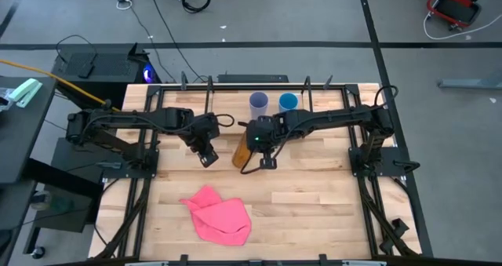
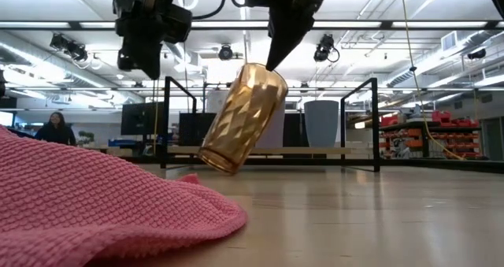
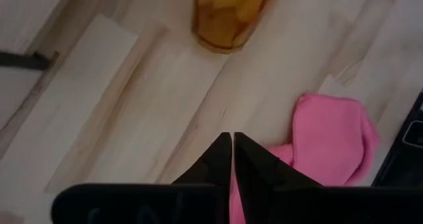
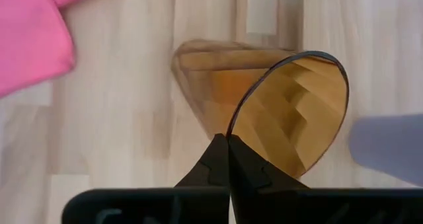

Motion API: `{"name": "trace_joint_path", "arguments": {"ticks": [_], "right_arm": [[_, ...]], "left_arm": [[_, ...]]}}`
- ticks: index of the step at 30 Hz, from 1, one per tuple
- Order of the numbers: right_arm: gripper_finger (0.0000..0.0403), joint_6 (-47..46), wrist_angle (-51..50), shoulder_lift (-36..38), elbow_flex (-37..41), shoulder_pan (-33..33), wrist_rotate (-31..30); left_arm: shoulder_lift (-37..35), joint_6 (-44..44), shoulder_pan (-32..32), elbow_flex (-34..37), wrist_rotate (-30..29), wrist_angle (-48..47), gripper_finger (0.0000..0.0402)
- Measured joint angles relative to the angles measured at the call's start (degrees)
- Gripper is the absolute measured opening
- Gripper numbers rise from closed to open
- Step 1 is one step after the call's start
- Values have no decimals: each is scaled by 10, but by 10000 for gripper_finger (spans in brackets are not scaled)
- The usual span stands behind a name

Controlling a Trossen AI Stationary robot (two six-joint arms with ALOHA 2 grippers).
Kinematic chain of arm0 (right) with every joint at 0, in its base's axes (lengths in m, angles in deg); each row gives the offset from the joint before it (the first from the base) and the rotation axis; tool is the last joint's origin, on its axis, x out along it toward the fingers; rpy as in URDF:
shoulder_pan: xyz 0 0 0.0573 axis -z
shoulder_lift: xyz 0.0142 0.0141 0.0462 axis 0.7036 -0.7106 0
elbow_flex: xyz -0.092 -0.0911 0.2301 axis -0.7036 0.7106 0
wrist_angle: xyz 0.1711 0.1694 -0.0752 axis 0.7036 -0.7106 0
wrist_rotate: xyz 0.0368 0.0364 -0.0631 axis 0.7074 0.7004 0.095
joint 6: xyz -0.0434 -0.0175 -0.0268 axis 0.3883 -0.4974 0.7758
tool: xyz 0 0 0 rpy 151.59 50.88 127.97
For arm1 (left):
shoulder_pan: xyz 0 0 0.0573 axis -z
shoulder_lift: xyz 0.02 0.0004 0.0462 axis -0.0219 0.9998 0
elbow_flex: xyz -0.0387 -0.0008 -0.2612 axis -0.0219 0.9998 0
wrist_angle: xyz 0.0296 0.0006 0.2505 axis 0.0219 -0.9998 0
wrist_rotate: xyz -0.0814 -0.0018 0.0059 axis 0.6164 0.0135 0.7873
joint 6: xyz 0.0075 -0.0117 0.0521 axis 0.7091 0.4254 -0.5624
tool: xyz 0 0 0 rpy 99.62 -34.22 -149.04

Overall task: Stack small to large cups/mugs on shelf
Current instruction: Put the light brown cup on the shelf

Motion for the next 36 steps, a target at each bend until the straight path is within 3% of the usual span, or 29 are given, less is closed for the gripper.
{"name": "trace_joint_path", "arguments": {"ticks": [20, 36], "right_arm": [[0, 28, -27, 0, -1, -27, -95], [0, 46, -38, -14, -47, -49, -102]], "left_arm": [[2, -25, -20, 0, -4, 51, 24], [14, -34, -26, 0, -5, 85, 23]]}}
